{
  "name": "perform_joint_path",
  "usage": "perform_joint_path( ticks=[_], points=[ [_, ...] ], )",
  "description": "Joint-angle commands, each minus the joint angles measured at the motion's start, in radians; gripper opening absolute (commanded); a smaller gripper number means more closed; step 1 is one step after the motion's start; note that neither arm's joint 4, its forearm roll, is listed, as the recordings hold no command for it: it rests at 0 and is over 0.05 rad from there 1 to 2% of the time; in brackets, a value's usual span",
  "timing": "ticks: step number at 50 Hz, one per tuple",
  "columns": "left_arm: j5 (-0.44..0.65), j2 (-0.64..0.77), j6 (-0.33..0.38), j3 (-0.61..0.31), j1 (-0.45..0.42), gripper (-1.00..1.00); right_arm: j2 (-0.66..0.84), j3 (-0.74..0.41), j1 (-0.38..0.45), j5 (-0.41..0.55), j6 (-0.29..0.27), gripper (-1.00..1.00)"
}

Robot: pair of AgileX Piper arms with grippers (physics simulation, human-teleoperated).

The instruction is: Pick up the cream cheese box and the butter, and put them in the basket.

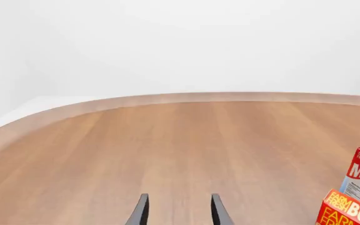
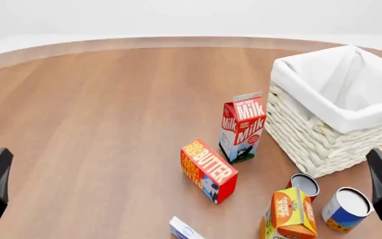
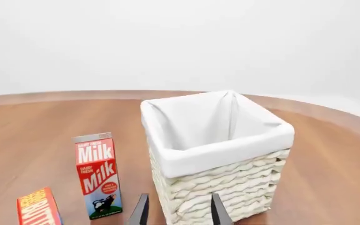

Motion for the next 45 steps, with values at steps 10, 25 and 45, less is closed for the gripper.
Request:
perform_joint_path(
  ticks=[10,25,45],
  points=[
    [-0.001,0.005,0.0,-0.003,0.0,1.0,0.202,-0.112,0.12,-0.031,0.013,1.0],
    [-0.001,0.005,0.0,-0.003,0.0,1.0,0.477,-0.437,0.431,0.139,0.028,1.0],
    [-0.001,0.005,0.0,-0.003,0.0,1.0,0.762,-0.756,0.715,0.338,0.075,1.0]
  ],
)
